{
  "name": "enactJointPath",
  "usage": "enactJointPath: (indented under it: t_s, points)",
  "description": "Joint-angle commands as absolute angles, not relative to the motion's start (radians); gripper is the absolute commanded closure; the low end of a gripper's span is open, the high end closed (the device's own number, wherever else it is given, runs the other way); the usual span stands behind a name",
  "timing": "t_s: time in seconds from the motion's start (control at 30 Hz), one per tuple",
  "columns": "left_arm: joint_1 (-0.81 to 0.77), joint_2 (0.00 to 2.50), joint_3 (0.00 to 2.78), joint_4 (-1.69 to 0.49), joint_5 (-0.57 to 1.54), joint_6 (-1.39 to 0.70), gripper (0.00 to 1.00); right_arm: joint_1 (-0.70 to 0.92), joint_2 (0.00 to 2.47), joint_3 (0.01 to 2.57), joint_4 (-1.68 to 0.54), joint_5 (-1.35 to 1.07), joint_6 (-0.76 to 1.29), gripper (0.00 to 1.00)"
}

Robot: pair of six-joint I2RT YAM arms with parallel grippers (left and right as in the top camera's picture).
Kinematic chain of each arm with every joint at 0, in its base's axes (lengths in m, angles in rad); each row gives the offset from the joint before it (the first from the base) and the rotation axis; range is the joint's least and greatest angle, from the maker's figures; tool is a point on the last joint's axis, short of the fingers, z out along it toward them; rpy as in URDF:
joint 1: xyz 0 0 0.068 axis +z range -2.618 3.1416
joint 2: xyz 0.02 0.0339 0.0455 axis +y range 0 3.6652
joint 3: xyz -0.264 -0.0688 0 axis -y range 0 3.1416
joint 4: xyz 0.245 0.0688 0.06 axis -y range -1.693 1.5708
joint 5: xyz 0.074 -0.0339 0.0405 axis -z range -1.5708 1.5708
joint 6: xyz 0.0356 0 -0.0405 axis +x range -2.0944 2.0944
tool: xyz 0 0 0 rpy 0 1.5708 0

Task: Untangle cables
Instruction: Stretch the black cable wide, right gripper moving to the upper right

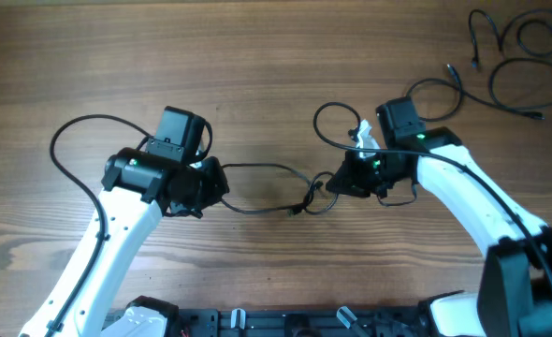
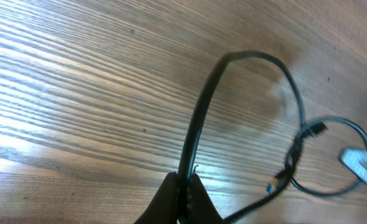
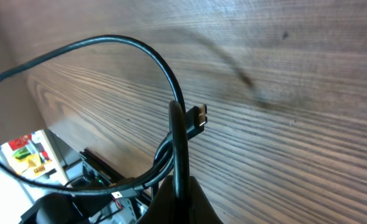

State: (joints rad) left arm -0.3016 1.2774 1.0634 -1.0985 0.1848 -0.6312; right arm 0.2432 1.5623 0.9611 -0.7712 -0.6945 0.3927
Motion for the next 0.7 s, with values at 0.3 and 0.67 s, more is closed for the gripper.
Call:
enactJointPath:
  t_s: [0.3,0.67]
  points:
    - [-0.273,1.28,1.081,-1.061,0.384,-0.648,0.86,0.234,1.215,0.989,-0.525,-0.846,0.37,0.96]
    - [-0.273,1.28,1.081,-0.999,0.649,-0.501,0.43,0.234,1.198,0.989,-0.503,-0.507,0.75,0.96]
